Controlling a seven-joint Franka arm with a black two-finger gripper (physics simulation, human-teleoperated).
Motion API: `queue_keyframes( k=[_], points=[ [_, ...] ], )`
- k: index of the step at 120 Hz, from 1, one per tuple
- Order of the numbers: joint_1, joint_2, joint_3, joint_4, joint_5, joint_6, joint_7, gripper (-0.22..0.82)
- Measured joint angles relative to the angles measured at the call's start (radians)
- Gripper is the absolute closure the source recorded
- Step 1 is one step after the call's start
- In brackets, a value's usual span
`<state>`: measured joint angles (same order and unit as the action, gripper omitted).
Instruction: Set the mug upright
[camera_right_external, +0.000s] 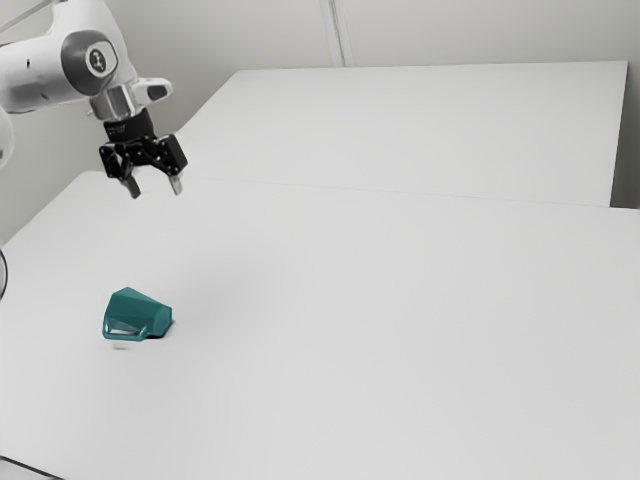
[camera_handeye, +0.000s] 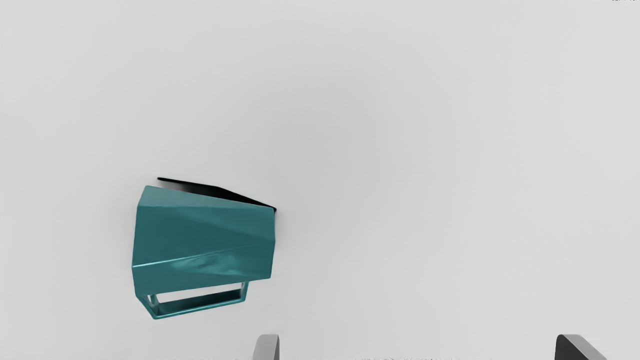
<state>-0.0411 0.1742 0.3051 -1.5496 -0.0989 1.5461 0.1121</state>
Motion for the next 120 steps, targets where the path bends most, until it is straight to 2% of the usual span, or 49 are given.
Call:
queue_keyframes(
  k=[19,62,120],
  points=[
    [0.003,0.018,0.081,-0.005,-0.05,-0.013,0.032,0.0],
    [0.104,0.043,0.199,-0.089,-0.176,-0.023,0.175,0.0],
    [0.225,0.198,0.207,-0.106,-0.348,0.014,0.422,0.0]
  ],
)
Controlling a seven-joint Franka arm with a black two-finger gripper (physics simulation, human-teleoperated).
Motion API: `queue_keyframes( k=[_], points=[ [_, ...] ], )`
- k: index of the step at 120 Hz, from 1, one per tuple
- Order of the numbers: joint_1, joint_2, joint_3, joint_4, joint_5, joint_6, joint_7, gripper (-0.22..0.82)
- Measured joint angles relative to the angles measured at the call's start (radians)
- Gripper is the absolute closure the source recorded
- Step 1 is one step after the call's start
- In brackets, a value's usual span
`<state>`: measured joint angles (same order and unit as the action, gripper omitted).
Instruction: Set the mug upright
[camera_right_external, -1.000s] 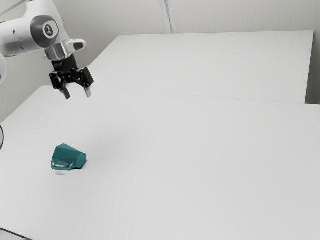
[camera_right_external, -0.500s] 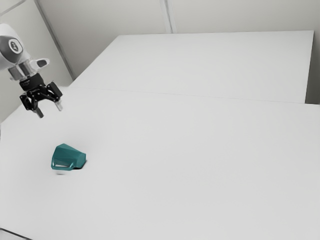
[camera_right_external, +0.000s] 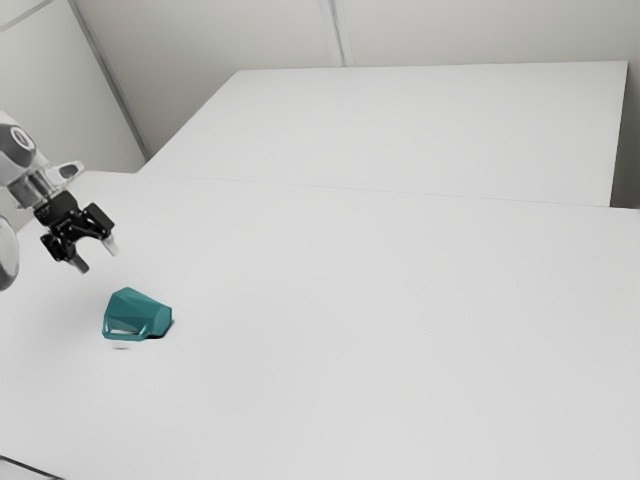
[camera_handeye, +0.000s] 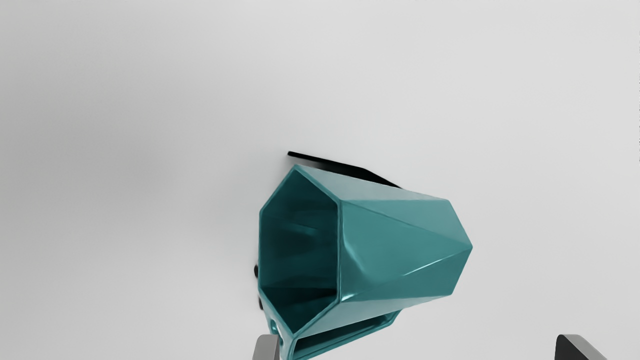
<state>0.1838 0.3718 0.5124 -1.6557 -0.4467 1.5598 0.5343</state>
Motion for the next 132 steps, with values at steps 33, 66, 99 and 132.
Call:
queue_keyframes(
  k=[33,66,99,132],
  points=[
    [0.049,0.06,-0.002,-0.004,-0.113,0.008,0.147,0.0],
    [0.087,0.108,-0.013,-0.041,-0.185,0.003,0.267,0.0],
    [0.091,0.131,-0.019,-0.087,-0.279,-0.022,0.365,0.0],
    [0.103,0.135,-0.029,-0.101,-0.303,-0.034,0.435,0.0]
  ],
)
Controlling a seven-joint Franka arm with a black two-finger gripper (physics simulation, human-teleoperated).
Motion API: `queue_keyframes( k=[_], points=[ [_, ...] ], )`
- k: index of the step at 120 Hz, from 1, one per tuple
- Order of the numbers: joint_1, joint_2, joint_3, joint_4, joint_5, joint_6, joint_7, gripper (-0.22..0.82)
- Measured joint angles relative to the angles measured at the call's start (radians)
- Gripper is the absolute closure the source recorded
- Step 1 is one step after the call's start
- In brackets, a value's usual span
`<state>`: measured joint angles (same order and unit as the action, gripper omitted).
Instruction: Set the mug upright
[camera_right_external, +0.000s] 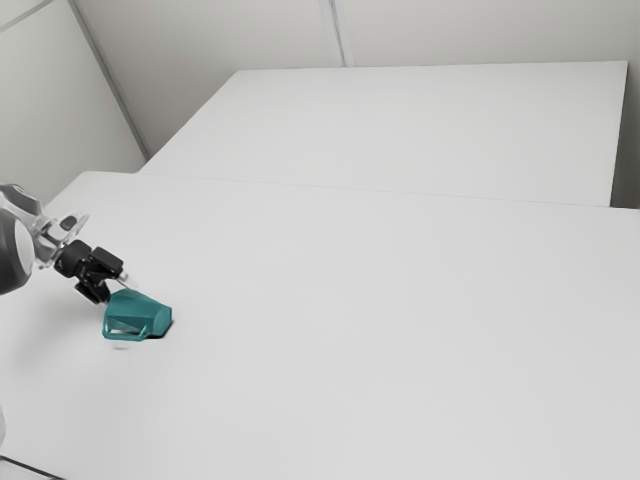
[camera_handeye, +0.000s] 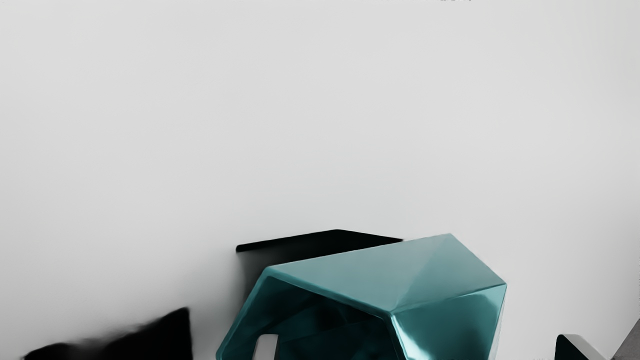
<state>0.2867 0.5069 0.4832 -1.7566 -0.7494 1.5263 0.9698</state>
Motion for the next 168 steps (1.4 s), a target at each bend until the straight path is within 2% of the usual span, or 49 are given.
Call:
queue_keyframes(
  k=[40,49,57,77,88,95,124,141,168],
  points=[
    [0.0,0.001,-0.049,-0.01,-0.044,-0.011,0.052,0.0],
    [0.0,0.002,-0.056,-0.02,-0.054,-0.01,0.06,0.04],
    [0.0,0.002,-0.06,-0.022,-0.061,-0.009,0.066,0.14],
    [0.0,0.002,-0.07,-0.022,-0.08,-0.01,0.079,0.5],
    [0.0,0.0,-0.087,-0.02,-0.095,-0.009,0.084,0.64],
    [0.0,0.0,-0.094,-0.019,-0.1,-0.006,0.087,0.69],
    [-0.006,-0.014,-0.125,-0.006,-0.113,0.005,0.096,0.77],
    [-0.012,-0.038,-0.159,0.009,-0.117,0.007,0.098,0.78],
    [-0.037,-0.068,-0.165,0.011,-0.114,0.007,0.097,0.78]
  ],
)
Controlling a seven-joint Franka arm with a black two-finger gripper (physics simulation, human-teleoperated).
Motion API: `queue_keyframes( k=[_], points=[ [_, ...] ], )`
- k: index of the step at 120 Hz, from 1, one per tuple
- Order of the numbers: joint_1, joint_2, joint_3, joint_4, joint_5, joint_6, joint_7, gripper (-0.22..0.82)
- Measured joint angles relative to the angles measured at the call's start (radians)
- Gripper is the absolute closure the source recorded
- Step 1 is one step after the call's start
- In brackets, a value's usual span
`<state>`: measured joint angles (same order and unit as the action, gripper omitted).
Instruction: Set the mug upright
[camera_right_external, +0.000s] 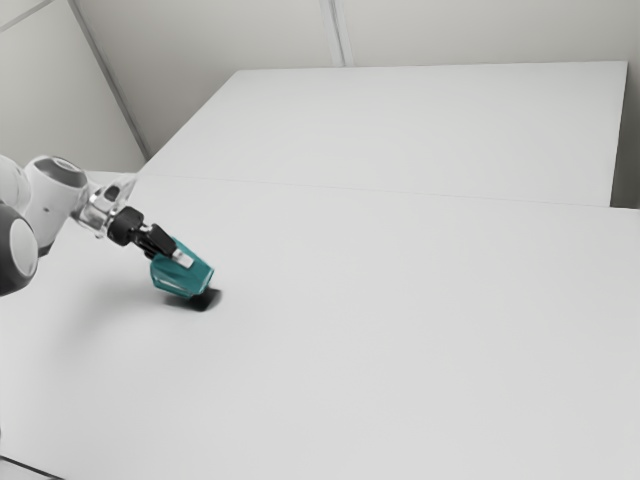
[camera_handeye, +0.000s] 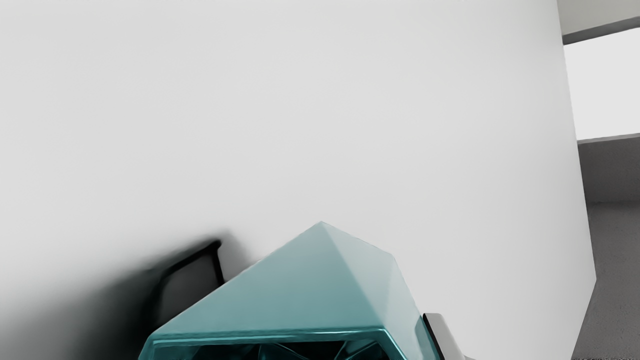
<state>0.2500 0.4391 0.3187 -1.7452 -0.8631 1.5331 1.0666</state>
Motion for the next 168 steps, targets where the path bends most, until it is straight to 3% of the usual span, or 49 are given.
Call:
queue_keyframes(
  k=[38,65,109,168],
  points=[
    [-0.122,-0.137,-0.003,0.003,0.165,0.06,-0.06,0.78],
    [-0.152,-0.211,-0.134,-0.008,0.451,0.167,-0.174,0.78],
    [-0.234,-0.231,-0.185,-0.067,0.704,0.285,-0.409,0.78],
    [-0.257,-0.223,-0.203,-0.116,0.747,0.384,-0.617,0.78]
  ],
)
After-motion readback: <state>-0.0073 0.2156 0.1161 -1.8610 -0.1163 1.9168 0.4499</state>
